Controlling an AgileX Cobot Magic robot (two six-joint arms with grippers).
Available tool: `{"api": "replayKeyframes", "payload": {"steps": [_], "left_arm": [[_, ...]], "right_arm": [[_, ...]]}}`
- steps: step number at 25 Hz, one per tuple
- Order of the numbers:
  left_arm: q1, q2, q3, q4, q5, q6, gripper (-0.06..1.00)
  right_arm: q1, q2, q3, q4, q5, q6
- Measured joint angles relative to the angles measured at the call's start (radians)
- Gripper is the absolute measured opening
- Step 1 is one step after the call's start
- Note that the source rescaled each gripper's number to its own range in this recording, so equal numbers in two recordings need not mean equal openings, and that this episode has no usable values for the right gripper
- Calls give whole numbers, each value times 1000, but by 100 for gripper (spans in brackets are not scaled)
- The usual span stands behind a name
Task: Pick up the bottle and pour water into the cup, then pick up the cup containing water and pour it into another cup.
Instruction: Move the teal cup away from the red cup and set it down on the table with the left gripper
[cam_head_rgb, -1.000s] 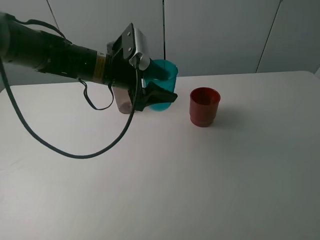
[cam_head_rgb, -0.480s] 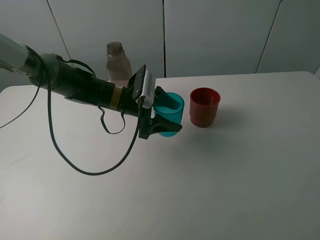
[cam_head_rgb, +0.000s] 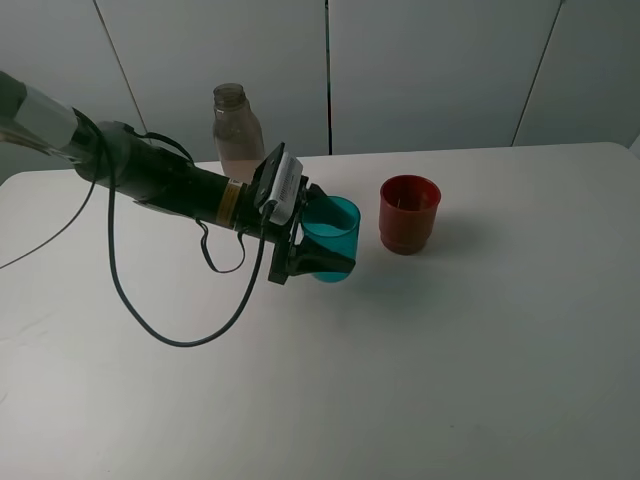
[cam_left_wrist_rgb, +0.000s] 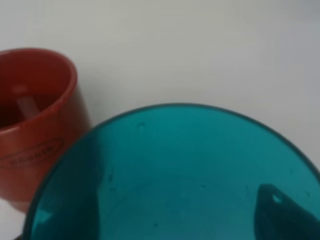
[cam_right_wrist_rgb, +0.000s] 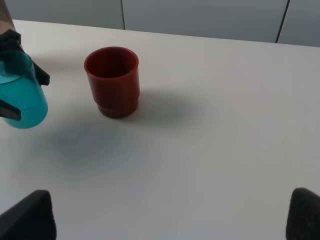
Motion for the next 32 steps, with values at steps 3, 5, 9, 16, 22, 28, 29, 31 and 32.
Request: {"api": "replayKeyframes", "payload": {"steps": [3,5,9,16,22,28,29,31,32], "left_arm": [[7,3,-3,9,33,-4,14],[10,14,-3,9,35,-9,14],[12,35,-3,9,35,-11,14],[12,50,-3,9,35,-11,14],[12,50,-5,17,35,-11,20],[12,50,-5,22,35,-11,97],[12,50,-5,26,35,-11,98],[12,50,-5,33,35,-13,98],[12,50,-5,35,35,-23,98]], "right_arm": [[0,0,0,0,0,0],[0,0,0,0,0,0],[0,0,0,0,0,0],[0,0,0,0,0,0],[0,0,0,0,0,0],[0,0,0,0,0,0],[0,0,0,0,0,0],[0,0,0,0,0,0],[0,0,0,0,0,0]]}}
